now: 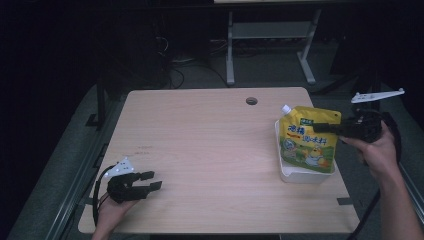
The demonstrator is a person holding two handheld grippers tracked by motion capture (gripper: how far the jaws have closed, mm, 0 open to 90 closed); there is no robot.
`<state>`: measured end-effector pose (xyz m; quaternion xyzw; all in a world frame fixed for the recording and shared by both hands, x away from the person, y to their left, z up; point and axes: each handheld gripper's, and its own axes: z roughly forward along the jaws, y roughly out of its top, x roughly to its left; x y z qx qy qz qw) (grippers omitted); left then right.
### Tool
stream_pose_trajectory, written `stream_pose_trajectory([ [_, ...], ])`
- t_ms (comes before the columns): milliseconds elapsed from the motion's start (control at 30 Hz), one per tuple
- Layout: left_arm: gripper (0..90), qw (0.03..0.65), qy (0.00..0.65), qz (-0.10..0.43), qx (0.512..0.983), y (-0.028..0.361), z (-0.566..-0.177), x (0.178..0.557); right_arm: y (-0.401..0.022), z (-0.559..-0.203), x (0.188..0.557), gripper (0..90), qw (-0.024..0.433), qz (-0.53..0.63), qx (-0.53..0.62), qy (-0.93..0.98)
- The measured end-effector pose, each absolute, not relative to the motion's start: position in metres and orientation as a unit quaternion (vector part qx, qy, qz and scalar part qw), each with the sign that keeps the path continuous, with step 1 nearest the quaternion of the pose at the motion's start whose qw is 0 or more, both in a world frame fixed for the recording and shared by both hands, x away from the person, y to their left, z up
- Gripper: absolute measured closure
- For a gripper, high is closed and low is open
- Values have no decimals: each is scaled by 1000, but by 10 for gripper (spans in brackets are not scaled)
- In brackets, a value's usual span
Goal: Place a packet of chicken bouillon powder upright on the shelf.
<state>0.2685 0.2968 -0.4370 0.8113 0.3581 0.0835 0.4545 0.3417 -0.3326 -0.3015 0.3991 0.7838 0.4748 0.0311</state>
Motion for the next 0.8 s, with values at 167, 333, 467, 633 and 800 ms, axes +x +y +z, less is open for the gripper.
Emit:
stream_pose_trajectory([
  [167,448,455,359,85,810,297,-437,268,-332,-310,340,887,26,475,402,782],
  [333,449,455,362,82,809,299,-438,269,-329,-314,340,886,24,471,401,785],
  [467,449,455,362,84,809,300,-437,268,-328,-318,339,881,22,471,402,785],
  [633,449,451,361,83,812,301,-438,268,-329,-325,338,869,19,469,408,783],
  [800,448,445,364,82,814,301,-440,270,-332,-329,337,868,17,472,413,779],
])
